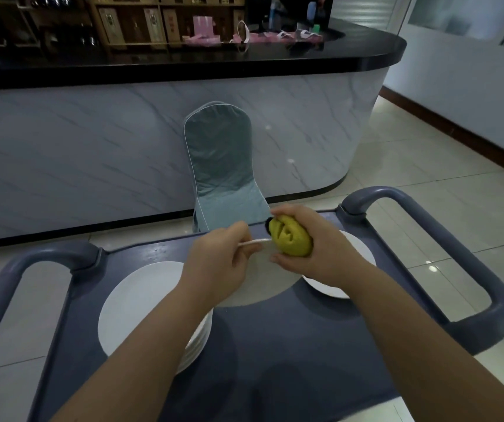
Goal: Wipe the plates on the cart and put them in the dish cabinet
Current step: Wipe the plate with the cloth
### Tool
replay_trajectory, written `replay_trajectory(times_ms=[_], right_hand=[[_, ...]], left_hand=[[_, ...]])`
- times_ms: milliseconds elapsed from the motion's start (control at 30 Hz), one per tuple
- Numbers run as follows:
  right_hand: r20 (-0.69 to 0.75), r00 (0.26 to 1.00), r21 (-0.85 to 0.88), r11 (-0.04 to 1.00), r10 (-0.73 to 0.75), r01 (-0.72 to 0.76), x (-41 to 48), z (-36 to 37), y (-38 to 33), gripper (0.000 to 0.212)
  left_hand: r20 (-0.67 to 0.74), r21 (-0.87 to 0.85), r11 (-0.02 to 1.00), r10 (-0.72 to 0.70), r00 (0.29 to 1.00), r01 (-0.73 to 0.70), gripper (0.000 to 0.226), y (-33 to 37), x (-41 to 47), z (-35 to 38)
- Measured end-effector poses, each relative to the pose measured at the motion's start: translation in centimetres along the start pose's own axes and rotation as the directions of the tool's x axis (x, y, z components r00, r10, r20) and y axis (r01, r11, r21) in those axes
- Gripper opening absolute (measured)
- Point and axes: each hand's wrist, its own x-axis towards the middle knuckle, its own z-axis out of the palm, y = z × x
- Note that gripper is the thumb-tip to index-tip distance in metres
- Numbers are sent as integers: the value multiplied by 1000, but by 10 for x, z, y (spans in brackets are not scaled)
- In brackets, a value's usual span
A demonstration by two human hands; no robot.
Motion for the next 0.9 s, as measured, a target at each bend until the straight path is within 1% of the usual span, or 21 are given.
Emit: replay_trajectory(times_ms=[33,100,167,200,267,333,367,400,433,467,533,600,633,667,700,733,767,800,833,867,900], right_hand=[[-52,998,49,999,26,-24,-1,-3,5,67],[-165,981,153,985,99,-74,-8,-7,13,62],[-269,955,224,972,128,-67,-17,-3,18,57],[-306,943,236,970,131,-57,-20,2,17,56],[-323,942,171,984,95,-41,-17,11,10,57],[-219,974,-28,999,-51,46,-7,16,-3,59],[-140,979,-149,981,-147,126,-2,18,-7,60],[-89,974,-220,957,-210,187,1,19,-9,61],[-88,972,-220,956,-218,194,3,18,-8,61],[-128,978,-157,977,-167,146,1,16,-4,60],[-223,974,67,997,44,-30,-10,11,11,60],[-278,945,177,976,175,-128,-20,9,21,57],[-312,934,175,976,177,-127,-22,11,21,55],[-337,931,137,986,138,-96,-22,13,17,54],[-333,941,73,996,63,-41,-19,16,10,53],[-280,959,-16,999,-44,41,-15,19,0,53],[-195,967,-137,981,-166,140,-11,24,-8,53],[-102,963,-247,944,-251,220,-8,29,-13,53],[-45,959,-310,916,-281,254,-6,32,-12,55],[-40,966,-304,924,-255,232,-6,32,-9,55],[-80,981,-228,961,-177,155,-9,30,-2,56]], left_hand=[[-50,-72,992,-112,992,109,23,-1,1,-5],[-153,-341,894,-360,920,292,22,-6,1,-12],[-209,-539,784,-478,853,307,23,-12,-2,-16],[-206,-561,768,-490,847,308,23,-14,-3,-15],[-150,-470,827,-421,895,310,22,-14,-8,-6],[-94,-156,971,-198,976,182,17,-12,-15,7],[-61,-48,994,-96,993,93,13,-11,-17,13],[-44,-29,998,-65,997,63,12,-10,-19,15],[-52,-76,992,-106,993,102,16,-9,-20,15],[-80,-169,968,-203,976,187,20,-10,-21,12],[-138,-448,821,-454,880,353,23,-11,-23,5],[-167,-630,679,-592,788,377,21,-13,-26,-2],[-164,-632,679,-587,793,372,23,-13,-25,-4],[-153,-588,727,-531,833,355,26,-12,-24,-3],[-135,-477,819,-428,893,320,28,-10,-23,-1],[-115,-309,922,-282,953,236,26,-9,-22,1],[-86,-131,985,-121,989,109,18,-8,-22,4],[-52,-1,1000,10,999,-10,10,-9,-23,8],[-33,58,996,69,997,-67,9,-12,-23,11],[-35,39,998,42,999,-40,11,-16,-26,12],[-60,-40,997,-69,996,67,12,-16,-28,9]])
